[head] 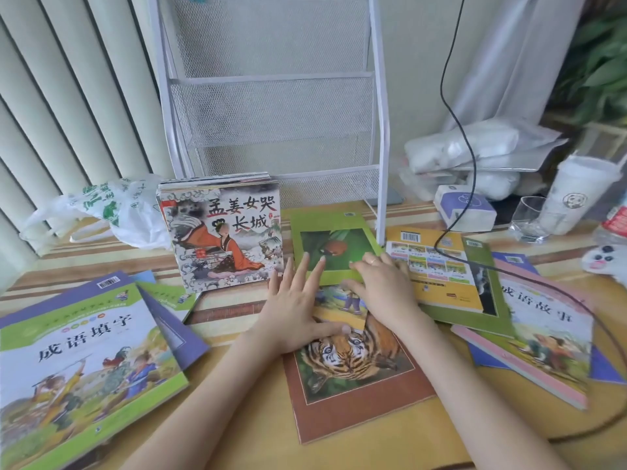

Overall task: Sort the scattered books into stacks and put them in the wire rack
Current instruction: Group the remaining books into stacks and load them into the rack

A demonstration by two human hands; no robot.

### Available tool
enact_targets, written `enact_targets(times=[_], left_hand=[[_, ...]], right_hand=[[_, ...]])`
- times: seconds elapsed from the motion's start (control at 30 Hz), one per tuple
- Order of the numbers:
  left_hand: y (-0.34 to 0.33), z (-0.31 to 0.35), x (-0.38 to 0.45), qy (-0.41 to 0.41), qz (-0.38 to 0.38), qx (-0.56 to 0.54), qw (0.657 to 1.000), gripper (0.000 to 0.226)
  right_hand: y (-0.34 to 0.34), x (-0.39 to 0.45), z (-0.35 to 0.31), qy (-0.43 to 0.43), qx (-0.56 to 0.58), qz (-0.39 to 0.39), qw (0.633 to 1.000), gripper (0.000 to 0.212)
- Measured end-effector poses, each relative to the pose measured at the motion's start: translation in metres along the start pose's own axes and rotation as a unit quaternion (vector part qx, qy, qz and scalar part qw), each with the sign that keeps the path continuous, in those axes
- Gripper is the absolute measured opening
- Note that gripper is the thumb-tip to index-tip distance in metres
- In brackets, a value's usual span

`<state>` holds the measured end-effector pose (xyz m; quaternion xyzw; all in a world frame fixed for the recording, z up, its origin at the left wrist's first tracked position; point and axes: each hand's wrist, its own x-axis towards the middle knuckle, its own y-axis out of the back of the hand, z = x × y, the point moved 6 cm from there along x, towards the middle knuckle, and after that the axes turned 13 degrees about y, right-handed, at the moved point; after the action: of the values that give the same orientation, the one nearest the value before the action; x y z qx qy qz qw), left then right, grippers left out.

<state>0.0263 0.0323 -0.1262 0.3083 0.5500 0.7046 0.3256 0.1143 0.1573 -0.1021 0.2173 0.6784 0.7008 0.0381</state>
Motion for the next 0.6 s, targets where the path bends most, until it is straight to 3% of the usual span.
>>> enact_targets(times=[0.13, 0.23, 0.33, 0.4, 0.5, 0.6], left_hand=[[0.002, 0.0, -0.001, -0.018, 0.018, 0.003, 1.0, 0.128], [0.015, 0.004, -0.004, -0.05, 0.045, -0.07, 0.995, 0.12], [0.035, -0.003, -0.006, -0.049, 0.059, -0.259, 0.963, 0.09], [0.048, -0.012, -0.004, -0.036, 0.105, -0.329, 0.938, 0.066], [0.062, -0.02, -0.001, -0.026, 0.183, -0.323, 0.928, 0.02], [0.061, -0.02, 0.001, -0.021, 0.185, -0.311, 0.932, 0.009]], right_hand=[[0.007, -0.012, -0.014, 0.048, -0.042, -0.001, 0.998, 0.05], [0.012, -0.02, -0.023, 0.06, -0.07, 0.059, 0.994, 0.053], [0.026, -0.025, -0.019, 0.04, -0.099, 0.19, 0.976, 0.051], [0.036, -0.031, -0.014, 0.03, -0.095, 0.255, 0.962, 0.053], [0.05, -0.041, -0.012, 0.045, -0.072, 0.337, 0.938, 0.056], [0.058, -0.05, -0.017, 0.059, -0.056, 0.404, 0.911, 0.043]])
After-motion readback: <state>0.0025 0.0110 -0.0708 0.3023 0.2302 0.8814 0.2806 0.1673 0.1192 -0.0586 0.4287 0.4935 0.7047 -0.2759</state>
